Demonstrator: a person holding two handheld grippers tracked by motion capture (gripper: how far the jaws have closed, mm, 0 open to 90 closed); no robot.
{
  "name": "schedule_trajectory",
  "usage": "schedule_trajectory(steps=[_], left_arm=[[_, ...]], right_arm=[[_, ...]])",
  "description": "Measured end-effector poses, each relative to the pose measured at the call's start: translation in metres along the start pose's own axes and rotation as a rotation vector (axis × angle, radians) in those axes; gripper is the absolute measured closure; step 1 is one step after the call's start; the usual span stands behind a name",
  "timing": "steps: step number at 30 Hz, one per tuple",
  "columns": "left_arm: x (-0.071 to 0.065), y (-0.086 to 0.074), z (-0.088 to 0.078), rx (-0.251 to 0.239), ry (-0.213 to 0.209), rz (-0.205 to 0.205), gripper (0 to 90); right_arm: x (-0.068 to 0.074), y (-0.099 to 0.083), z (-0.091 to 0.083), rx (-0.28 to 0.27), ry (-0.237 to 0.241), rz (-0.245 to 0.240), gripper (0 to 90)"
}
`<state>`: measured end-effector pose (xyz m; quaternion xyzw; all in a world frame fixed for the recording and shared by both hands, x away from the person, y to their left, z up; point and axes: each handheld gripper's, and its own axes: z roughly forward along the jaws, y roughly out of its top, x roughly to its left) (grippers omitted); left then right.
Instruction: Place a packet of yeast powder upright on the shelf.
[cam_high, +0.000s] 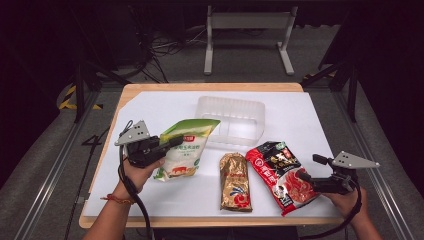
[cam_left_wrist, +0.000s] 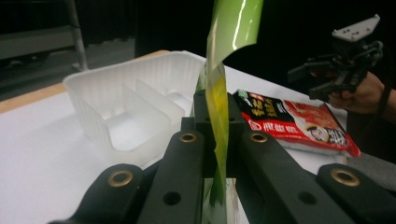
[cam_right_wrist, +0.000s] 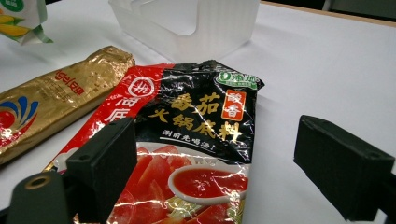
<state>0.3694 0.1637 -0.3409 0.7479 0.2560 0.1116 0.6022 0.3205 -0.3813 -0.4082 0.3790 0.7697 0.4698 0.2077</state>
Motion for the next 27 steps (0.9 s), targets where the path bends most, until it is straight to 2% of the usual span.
schedule_trajectory(steps=[2,6,7,16,19,27], left_arm=[[0.0,0.003,0.0,-0.014,0.007,-0.005,90.0],[0.003,0.011,-0.001,-0.074,0.039,-0.022,90.0],[0.004,0.012,-0.001,-0.089,0.032,-0.034,90.0],[0.013,0.03,0.013,-0.131,0.048,-0.049,90.0],[0.019,0.042,0.028,-0.153,0.061,-0.058,90.0],[0.032,0.057,0.057,-0.144,0.098,-0.073,90.0]], right_arm=[[0.0,0.0,-0.001,-0.004,0.008,0.01,13.2],[0.0,0.001,0.0,-0.005,0.005,-0.001,12.6],[-0.001,0.001,0.0,-0.004,0.003,0.001,12.6],[-0.001,0.0,0.001,0.011,-0.004,0.009,12.8],[-0.001,-0.001,0.001,0.012,-0.007,0.006,12.8],[-0.002,-0.002,-0.001,0.006,-0.013,0.007,12.9]])
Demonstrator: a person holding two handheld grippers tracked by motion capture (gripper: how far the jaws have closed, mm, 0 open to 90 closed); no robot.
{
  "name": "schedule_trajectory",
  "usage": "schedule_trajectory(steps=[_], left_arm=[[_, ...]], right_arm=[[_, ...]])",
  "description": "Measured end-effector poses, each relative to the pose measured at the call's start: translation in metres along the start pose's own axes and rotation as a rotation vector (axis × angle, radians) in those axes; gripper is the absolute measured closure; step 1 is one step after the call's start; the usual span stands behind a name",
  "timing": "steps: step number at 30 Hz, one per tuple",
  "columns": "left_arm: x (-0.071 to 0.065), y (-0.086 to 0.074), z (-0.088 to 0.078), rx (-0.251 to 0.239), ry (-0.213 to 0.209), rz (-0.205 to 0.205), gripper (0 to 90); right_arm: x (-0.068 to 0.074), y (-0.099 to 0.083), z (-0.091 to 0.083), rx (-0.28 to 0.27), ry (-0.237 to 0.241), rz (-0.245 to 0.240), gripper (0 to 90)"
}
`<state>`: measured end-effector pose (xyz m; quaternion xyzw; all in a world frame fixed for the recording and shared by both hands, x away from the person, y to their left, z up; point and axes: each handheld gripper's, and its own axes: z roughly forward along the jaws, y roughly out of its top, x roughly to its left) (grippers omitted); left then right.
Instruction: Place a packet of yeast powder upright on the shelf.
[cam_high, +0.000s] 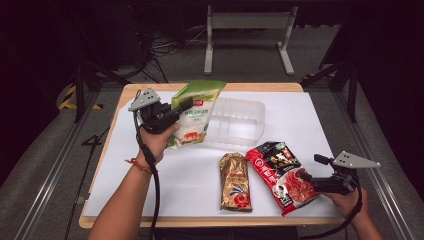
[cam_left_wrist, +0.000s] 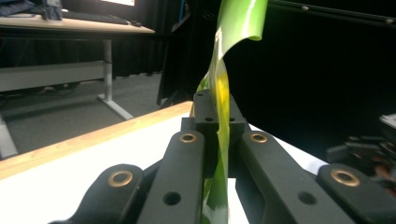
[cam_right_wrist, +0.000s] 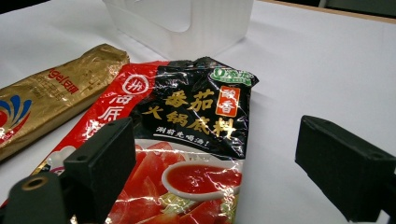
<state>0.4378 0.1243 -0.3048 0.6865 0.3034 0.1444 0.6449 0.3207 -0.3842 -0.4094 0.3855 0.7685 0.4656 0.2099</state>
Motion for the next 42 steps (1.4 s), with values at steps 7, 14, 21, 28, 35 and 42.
schedule_trajectory(steps=[7,14,21,28,35,42], left_arm=[[0.008,0.004,0.028,0.018,0.047,-0.004,90.0],[0.017,0.004,0.056,0.034,0.094,-0.012,90.0],[0.022,0.006,0.071,0.042,0.112,-0.011,90.0],[0.029,0.006,0.087,0.041,0.148,-0.02,90.0],[0.027,0.005,0.107,0.056,0.19,0.003,90.0],[0.027,0.003,0.127,0.066,0.243,0.003,90.0]], right_arm=[[0.0,-0.001,0.0,0.005,-0.002,0.005,14.2],[0.0,-0.002,0.0,0.008,-0.002,0.0,14.3],[-0.001,-0.003,-0.002,-0.004,-0.016,0.004,14.2],[-0.001,-0.003,-0.002,-0.001,-0.012,0.003,14.0],[-0.001,-0.003,0.001,0.009,-0.009,0.006,13.9],[-0.001,-0.003,0.004,0.012,-0.012,0.013,13.9]])
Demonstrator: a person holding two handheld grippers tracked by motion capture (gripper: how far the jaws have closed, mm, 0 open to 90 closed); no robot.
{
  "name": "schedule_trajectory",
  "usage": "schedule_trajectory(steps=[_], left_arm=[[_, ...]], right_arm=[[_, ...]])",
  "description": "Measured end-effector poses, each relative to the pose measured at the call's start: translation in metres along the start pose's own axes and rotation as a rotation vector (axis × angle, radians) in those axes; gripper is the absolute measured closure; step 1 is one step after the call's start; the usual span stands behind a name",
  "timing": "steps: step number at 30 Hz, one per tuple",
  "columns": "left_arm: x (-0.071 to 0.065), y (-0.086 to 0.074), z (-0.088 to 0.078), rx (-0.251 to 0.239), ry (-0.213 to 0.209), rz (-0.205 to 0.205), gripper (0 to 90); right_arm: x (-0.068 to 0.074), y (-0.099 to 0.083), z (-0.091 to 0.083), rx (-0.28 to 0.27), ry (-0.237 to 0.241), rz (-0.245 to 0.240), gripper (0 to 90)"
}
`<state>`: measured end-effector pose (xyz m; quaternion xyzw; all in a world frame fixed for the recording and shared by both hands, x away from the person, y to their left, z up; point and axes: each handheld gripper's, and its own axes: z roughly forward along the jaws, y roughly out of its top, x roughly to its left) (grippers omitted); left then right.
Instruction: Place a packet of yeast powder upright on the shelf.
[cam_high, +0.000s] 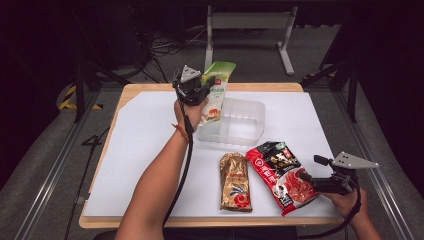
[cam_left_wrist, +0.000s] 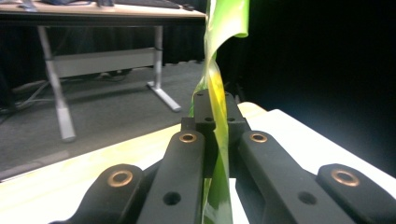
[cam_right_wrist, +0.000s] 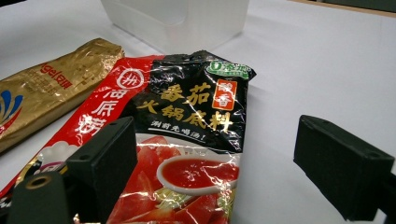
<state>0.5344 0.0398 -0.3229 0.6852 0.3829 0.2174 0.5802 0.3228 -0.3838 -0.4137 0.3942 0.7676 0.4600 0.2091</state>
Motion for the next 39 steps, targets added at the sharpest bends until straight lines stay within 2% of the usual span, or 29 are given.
schedule_trajectory(steps=[4,10,14,18,20,21,22,25,27,29,31,33,34,35,37,39], left_arm=[[0.001,0.002,0.01,-0.006,0.005,-0.016,90.0],[-0.004,0.005,0.016,-0.031,0.018,-0.01,90.0],[-0.005,-0.004,0.017,-0.05,0.004,-0.032,89.9],[-0.002,-0.016,0.011,-0.072,-0.028,-0.052,89.8],[0.001,-0.022,0.006,-0.085,-0.029,-0.055,89.5],[0.002,-0.025,0.004,-0.089,-0.051,-0.052,89.4],[0.002,-0.025,0.004,-0.089,-0.051,-0.052,89.3],[0.003,-0.039,-0.002,-0.085,-0.083,-0.014,89.1],[0.003,-0.042,-0.004,-0.091,-0.084,-0.005,89.0],[0.003,-0.044,-0.007,-0.104,-0.115,0.015,88.4],[0.002,-0.044,-0.009,-0.085,-0.12,0.04,87.5],[0.003,-0.045,-0.011,-0.071,-0.154,0.06,85.2],[0.003,-0.046,-0.013,-0.054,-0.145,0.088,83.8],[0.003,-0.047,-0.016,-0.036,-0.154,0.112,83.1],[0.006,-0.051,-0.023,-0.011,-0.16,0.144,81.6],[0.008,-0.053,-0.029,0.011,-0.179,0.149,80.5]], right_arm=[[0.003,0.001,0.001,0.003,0.003,-0.014,13.9],[0.001,0.0,0.001,0.001,0.006,-0.018,13.9],[0.001,0.0,0.001,0.001,0.01,-0.018,14.0],[0.003,0.0,0.002,0.003,0.013,-0.025,14.0],[0.003,0.0,0.003,0.006,0.014,-0.027,14.0],[0.003,0.0,0.003,0.009,0.015,-0.026,14.0],[0.003,0.0,0.003,0.009,0.015,-0.026,14.0],[0.003,0.0,0.002,0.008,0.011,-0.027,14.1],[0.003,-0.001,0.002,0.008,0.011,-0.023,14.1],[0.003,-0.001,0.002,0.009,0.01,-0.024,14.1],[0.003,-0.001,0.002,0.011,0.01,-0.024,14.1],[0.003,-0.002,0.002,0.013,0.01,-0.022,14.2],[0.003,-0.002,0.002,0.015,0.011,-0.025,14.2],[0.003,-0.002,0.002,0.017,0.01,-0.027,14.2],[0.003,-0.003,0.001,0.018,0.013,-0.026,14.2],[0.002,-0.003,0.001,0.019,0.016,-0.024,14.2]])
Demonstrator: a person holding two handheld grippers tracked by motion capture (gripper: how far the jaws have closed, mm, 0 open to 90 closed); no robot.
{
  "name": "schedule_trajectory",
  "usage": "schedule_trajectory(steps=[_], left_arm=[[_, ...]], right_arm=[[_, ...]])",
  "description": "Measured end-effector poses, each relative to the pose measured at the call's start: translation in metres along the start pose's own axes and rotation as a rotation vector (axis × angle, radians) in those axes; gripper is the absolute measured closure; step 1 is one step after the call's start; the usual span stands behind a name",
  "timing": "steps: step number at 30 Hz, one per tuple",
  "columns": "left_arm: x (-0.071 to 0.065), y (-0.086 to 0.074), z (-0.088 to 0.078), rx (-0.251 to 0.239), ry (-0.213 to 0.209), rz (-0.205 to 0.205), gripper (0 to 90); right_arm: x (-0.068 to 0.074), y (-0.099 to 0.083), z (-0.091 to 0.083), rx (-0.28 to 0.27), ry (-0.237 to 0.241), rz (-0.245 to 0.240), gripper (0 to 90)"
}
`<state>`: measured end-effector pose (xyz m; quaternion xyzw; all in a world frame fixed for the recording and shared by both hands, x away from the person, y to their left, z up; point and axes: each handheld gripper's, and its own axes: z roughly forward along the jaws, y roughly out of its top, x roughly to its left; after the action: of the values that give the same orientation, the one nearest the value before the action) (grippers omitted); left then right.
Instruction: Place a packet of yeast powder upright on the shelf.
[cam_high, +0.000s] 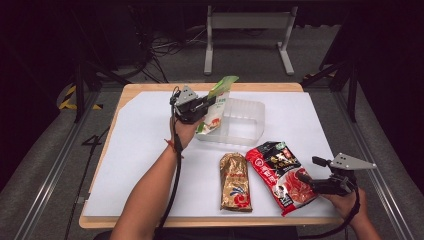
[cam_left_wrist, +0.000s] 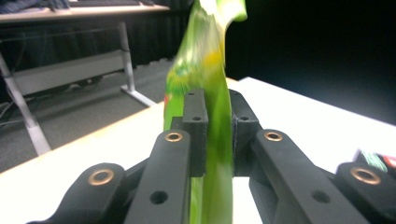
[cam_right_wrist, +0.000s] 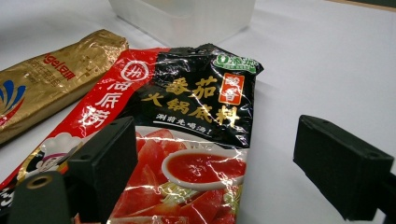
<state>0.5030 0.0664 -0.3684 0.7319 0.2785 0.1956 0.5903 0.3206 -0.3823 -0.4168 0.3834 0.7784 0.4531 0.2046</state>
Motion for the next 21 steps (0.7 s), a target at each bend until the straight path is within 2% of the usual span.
schedule_trajectory(steps=[3,4,5,9,11,12,14,15,16,17,18,19,21], left_arm=[[-0.001,-0.003,-0.008,0.026,-0.006,0.006,78.8],[-0.001,-0.007,-0.016,0.065,-0.011,0.046,78.6],[-0.001,-0.008,-0.018,0.081,-0.008,0.061,78.7],[-0.001,-0.013,-0.031,0.14,-0.014,0.095,77.2],[0.0,-0.018,-0.035,0.184,-0.038,0.114,77.9],[-0.002,-0.021,-0.035,0.213,-0.04,0.138,77.8],[-0.003,-0.028,-0.034,0.27,-0.08,0.151,77.9],[-0.003,-0.028,-0.034,0.27,-0.08,0.151,78.3],[-0.006,-0.036,-0.03,0.321,-0.053,0.186,79.6],[-0.006,-0.036,-0.03,0.321,-0.053,0.186,80.0],[-0.007,-0.039,-0.027,0.357,-0.063,0.208,81.0],[-0.01,-0.044,-0.022,0.406,-0.046,0.229,83.5],[-0.01,-0.045,-0.02,0.395,-0.042,0.223,86.1]], right_arm=[[0.0,0.0,0.0,0.004,0.001,0.001,14.1],[0.001,0.0,0.001,0.006,0.002,0.002,14.0],[0.001,0.0,0.001,0.008,0.0,0.002,14.0],[0.002,0.001,0.002,0.01,0.001,-0.001,13.7],[0.003,0.001,0.003,0.013,0.001,-0.004,13.7],[0.003,0.001,0.003,0.015,0.003,-0.007,13.7],[0.003,0.001,0.004,0.018,0.002,-0.007,13.5],[0.003,0.001,0.004,0.018,0.002,-0.007,13.5],[0.003,0.0,0.005,0.022,0.003,-0.005,13.6],[0.003,0.0,0.005,0.022,0.003,-0.005,13.6],[0.004,0.0,0.006,0.025,0.004,-0.004,13.6],[0.004,0.0,0.006,0.025,0.003,-0.005,13.6],[0.004,0.001,0.005,0.024,0.002,-0.008,13.5]])
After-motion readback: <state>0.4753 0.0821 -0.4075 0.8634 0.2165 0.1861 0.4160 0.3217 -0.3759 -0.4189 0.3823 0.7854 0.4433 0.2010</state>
